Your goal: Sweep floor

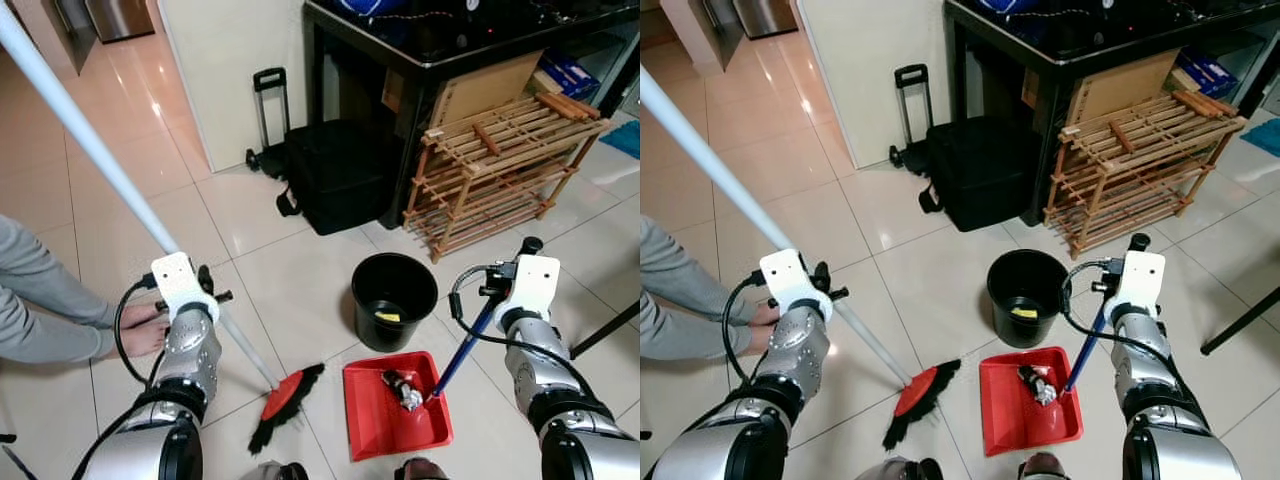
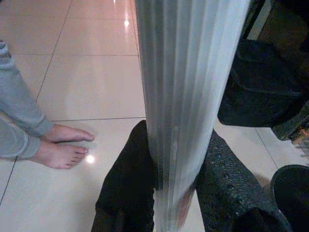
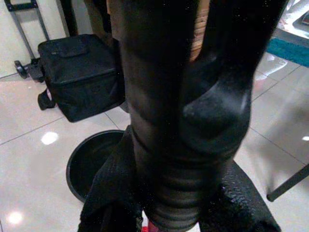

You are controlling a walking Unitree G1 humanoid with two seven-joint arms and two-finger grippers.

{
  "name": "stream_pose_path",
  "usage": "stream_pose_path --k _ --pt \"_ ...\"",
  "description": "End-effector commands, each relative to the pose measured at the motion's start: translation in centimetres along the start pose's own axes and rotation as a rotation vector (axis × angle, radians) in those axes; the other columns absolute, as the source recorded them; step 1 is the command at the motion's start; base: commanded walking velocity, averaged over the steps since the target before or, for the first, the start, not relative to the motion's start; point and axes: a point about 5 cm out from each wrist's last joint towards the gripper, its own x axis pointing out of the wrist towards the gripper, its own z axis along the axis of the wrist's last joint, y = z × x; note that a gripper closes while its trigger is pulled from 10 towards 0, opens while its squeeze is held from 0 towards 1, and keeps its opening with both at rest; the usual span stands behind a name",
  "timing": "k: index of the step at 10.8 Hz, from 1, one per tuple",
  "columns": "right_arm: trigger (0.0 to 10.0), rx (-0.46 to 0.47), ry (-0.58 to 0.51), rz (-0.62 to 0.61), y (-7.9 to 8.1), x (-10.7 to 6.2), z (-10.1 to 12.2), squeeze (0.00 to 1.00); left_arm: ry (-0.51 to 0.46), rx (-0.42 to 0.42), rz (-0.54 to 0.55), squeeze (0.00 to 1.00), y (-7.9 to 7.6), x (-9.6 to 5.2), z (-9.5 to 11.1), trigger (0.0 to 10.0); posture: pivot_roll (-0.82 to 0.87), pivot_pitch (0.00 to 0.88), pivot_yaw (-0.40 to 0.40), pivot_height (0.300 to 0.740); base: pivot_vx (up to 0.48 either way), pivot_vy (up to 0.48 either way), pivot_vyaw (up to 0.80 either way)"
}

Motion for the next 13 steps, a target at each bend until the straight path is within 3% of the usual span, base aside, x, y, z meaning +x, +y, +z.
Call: stream_pose_path --k 1,13 --pt "10.0 0.002 -0.025 -0.001 0.01 0.18 0.57 0.0 -0.018 0.029 0.021 0.0 0.83 0.08 0.24 10.0 -0.21 0.007 0.106 0.74 0.0 0.0 0.0" --pt "10.0 0.006 -0.028 0.004 0.31 0.17 0.54 0.0 -0.001 -0.056 0.015 0.0 0.37 -0.07 -0.11 10.0 -0.21 0.017 0.108 0.74 0.0 0.0 0.0"
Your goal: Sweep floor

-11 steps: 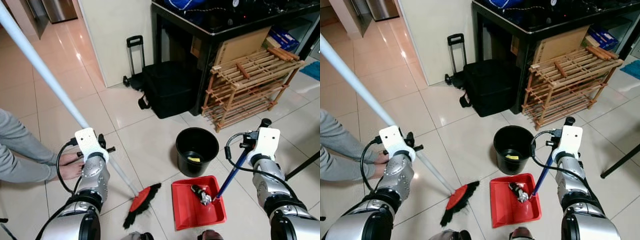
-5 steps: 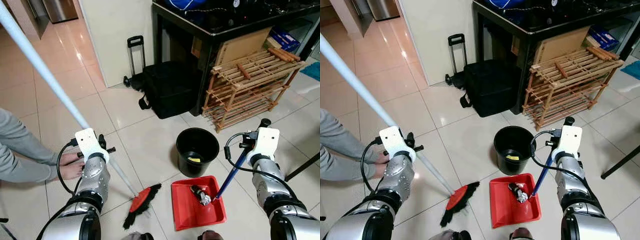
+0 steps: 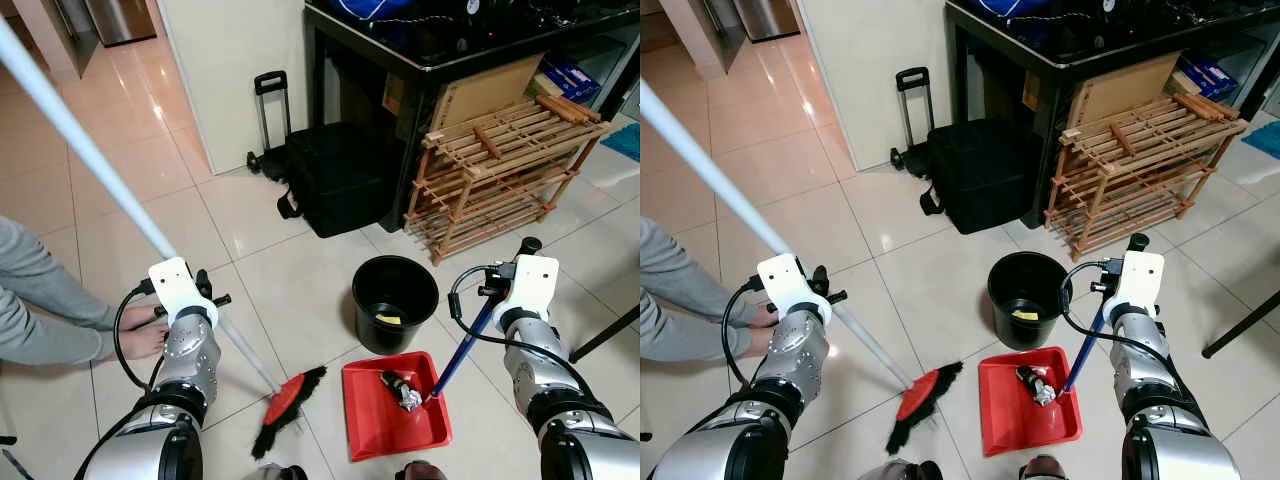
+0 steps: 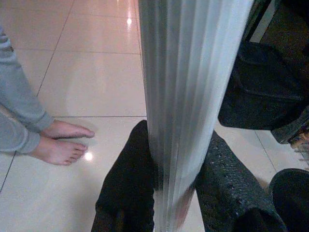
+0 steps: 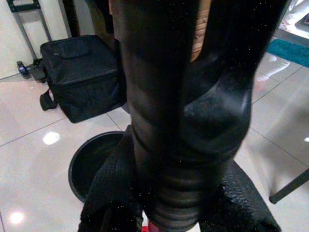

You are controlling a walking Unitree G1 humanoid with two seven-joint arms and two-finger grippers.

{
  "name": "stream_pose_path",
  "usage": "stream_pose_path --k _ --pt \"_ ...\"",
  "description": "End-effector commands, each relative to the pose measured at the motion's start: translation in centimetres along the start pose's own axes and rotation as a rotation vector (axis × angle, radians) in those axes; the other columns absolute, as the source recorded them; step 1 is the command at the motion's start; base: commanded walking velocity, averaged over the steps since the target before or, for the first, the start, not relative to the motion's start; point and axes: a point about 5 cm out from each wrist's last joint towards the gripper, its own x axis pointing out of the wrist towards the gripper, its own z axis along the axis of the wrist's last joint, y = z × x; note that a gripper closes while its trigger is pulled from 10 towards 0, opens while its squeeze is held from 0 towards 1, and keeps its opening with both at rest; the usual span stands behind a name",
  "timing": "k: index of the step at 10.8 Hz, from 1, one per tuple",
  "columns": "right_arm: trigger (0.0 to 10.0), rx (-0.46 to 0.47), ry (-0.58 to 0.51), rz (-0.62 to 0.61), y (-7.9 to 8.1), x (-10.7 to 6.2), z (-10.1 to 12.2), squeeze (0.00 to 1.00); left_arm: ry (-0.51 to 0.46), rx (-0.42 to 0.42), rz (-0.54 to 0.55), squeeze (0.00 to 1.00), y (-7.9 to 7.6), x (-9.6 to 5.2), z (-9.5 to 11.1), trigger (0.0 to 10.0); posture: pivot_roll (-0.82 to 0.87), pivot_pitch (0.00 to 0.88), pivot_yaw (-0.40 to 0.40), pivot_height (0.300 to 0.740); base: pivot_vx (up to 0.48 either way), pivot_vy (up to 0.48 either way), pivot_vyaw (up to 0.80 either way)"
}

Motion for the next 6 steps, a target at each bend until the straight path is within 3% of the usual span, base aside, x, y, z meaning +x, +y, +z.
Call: stream_pose_path --k 1,6 --pt "10.0 0.005 -0.027 0.001 0.15 0.16 0.55 0.0 -0.004 -0.019 0.003 0.0 0.12 0.04 0.14 10.0 -0.21 0.018 0.107 0.74 0.0 0.0 0.0" --pt "10.0 0.005 -0.023 -0.002 0.1 0.1 0.42 0.0 -0.013 -0.002 0.0 0.0 0.15 0.09 0.31 10.0 -0.21 0.019 0.111 0.74 0.0 0.0 0.0"
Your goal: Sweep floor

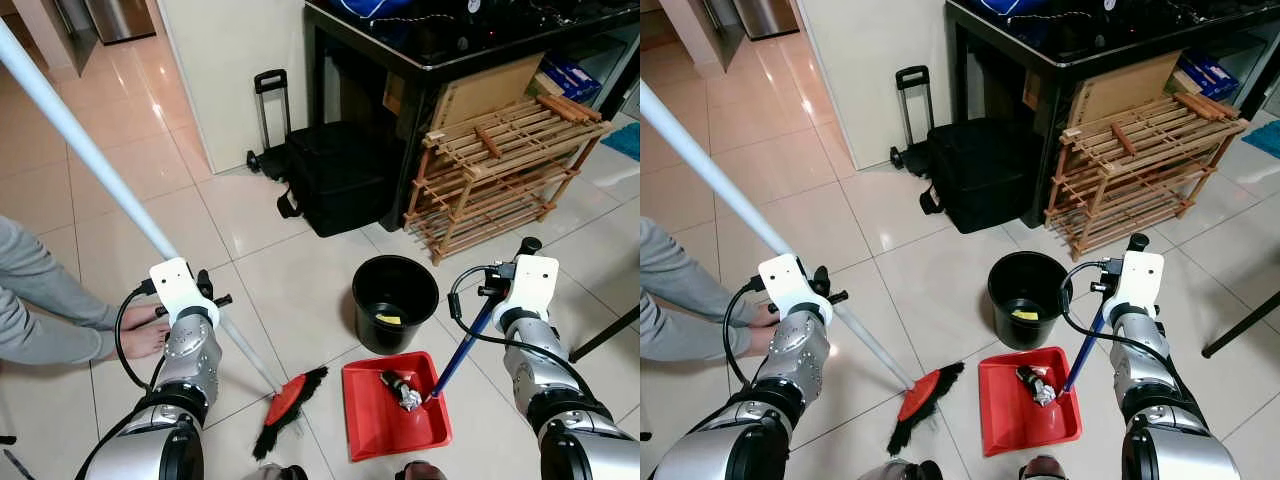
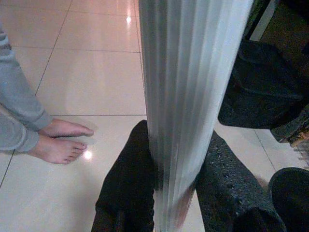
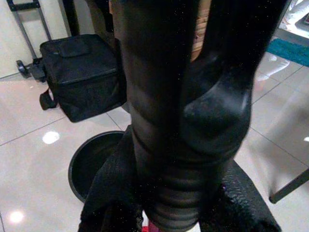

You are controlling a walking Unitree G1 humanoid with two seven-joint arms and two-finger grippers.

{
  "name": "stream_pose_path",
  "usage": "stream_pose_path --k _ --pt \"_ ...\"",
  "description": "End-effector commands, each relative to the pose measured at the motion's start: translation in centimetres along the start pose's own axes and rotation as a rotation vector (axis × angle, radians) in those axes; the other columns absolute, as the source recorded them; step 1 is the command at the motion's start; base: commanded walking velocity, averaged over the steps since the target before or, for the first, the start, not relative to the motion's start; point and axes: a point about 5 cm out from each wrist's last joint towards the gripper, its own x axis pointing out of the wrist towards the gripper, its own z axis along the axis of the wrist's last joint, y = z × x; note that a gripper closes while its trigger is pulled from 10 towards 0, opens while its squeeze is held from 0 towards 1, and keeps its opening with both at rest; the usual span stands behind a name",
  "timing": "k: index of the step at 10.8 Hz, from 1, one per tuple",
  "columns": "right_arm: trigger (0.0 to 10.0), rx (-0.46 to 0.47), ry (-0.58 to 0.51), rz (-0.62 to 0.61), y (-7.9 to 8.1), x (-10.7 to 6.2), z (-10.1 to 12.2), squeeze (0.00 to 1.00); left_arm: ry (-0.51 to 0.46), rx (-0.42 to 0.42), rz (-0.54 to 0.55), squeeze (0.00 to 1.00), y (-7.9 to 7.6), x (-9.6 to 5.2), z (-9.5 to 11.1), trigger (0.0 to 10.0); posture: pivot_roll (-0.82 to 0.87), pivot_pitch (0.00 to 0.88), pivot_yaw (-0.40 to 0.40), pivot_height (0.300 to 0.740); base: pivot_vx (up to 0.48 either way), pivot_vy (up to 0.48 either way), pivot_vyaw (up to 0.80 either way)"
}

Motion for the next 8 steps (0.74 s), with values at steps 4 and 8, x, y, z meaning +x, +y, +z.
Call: stream_pose_path --k 4,8 --pt "10.0 0.006 -0.019 -0.001 0.17 0.1 0.36 0.0 -0.011 0.009 0.007 0.0 0.34 0.17 0.4 10.0 -0.21 0.016 0.11 0.74 0.0 -0.064 0.0" --pt "10.0 0.01 -0.018 -0.003 0.16 0.08 0.3 0.0 -0.014 0.012 0.006 0.0 0.26 0.23 0.53 10.0 -0.21 0.013 0.112 0.74 0.0 -0.257 0.0"
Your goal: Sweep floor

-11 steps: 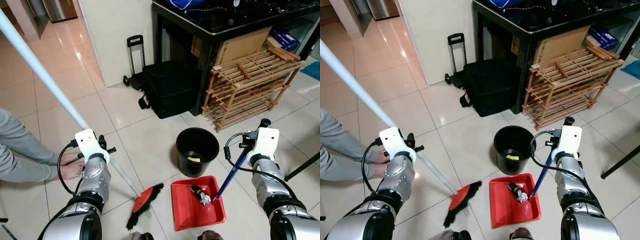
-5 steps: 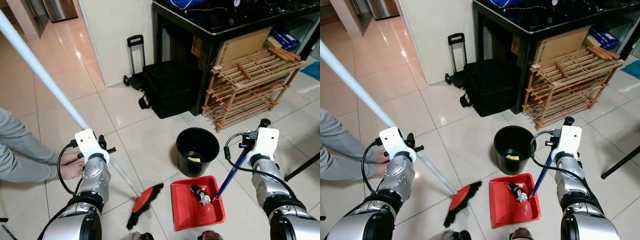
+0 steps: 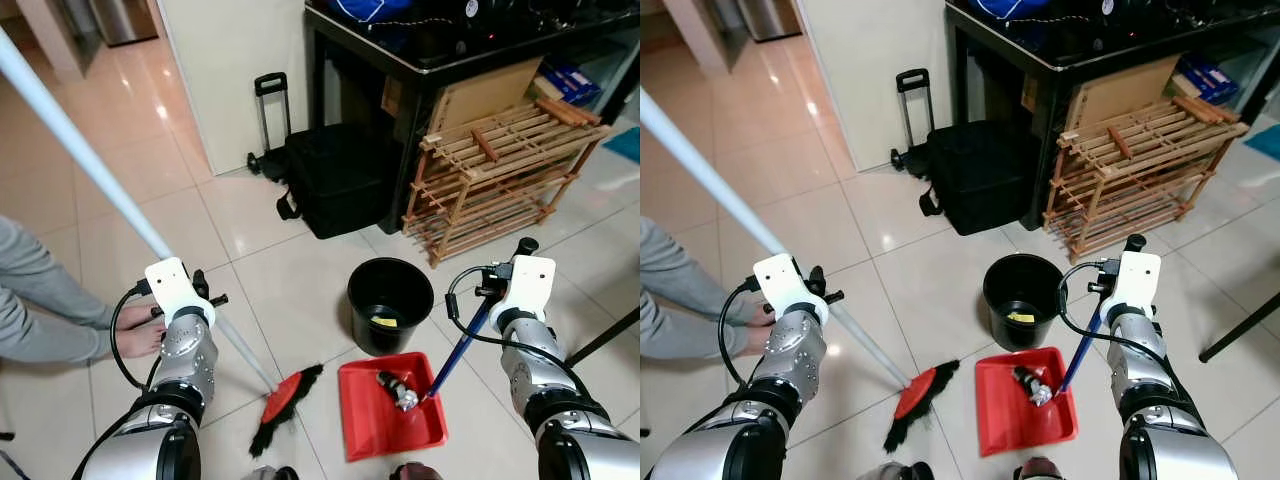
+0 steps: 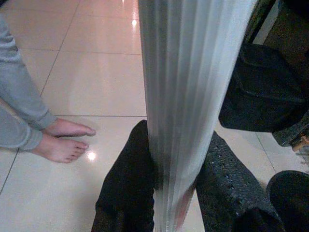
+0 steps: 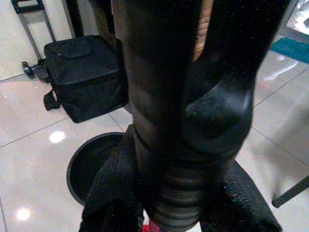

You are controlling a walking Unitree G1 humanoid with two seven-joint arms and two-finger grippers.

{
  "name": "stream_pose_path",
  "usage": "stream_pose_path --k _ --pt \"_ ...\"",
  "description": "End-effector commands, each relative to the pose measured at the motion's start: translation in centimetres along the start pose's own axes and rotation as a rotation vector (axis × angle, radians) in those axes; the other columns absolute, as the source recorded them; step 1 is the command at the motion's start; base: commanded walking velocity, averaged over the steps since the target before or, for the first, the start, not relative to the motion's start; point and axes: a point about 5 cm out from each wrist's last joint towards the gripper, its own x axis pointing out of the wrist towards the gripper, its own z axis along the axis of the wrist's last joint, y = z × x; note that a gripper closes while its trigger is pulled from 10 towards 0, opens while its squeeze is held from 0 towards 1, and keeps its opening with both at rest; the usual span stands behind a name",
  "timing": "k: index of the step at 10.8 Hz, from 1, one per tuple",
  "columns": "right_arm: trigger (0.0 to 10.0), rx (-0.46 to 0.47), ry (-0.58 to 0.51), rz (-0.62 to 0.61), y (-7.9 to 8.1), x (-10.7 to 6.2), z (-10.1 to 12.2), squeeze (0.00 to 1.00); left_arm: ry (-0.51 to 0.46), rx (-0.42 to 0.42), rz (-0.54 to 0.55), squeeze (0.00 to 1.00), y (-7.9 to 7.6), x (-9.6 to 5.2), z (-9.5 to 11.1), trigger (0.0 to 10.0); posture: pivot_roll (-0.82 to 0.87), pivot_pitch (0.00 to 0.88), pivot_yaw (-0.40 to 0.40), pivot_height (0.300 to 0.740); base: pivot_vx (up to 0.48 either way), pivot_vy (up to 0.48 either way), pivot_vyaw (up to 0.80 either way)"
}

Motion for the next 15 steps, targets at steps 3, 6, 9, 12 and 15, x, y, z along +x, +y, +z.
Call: stream_pose_path --k 3,6,9,12,15 --pt "10.0 0.004 -0.019 -0.007 -0.14 0.08 0.37 0.0 -0.011 0.008 0.003 0.0 0.01 0.15 0.39 10.0 -0.21 0.013 0.111 0.74 0.0 -0.25 0.0" --pt "10.0 0.002 -0.017 -0.007 -0.09 0.04 0.28 0.0 -0.007 0.011 0.004 0.0 0.03 0.16 0.35 10.0 -0.21 0.015 0.112 0.74 0.0 -0.241 0.0" --pt "10.0 0.002 -0.018 -0.006 -0.05 0.03 0.26 0.0 -0.006 0.012 0.004 0.0 0.02 0.15 0.32 10.0 -0.21 0.017 0.112 0.74 0.0 -0.08 0.0" --pt "10.0 0.003 -0.019 -0.006 -0.05 0.02 0.27 0.0 -0.004 0.012 0.005 0.0 -0.04 0.12 0.25 10.0 -0.21 0.018 0.112 0.74 0.0 -0.28 0.0" --pt "10.0 0.004 -0.019 -0.006 -0.06 0.0 0.24 0.0 -0.003 0.014 0.004 0.0 -0.08 0.11 0.24 10.0 -0.21 0.018 0.113 0.74 0.0 -0.345 0.0"
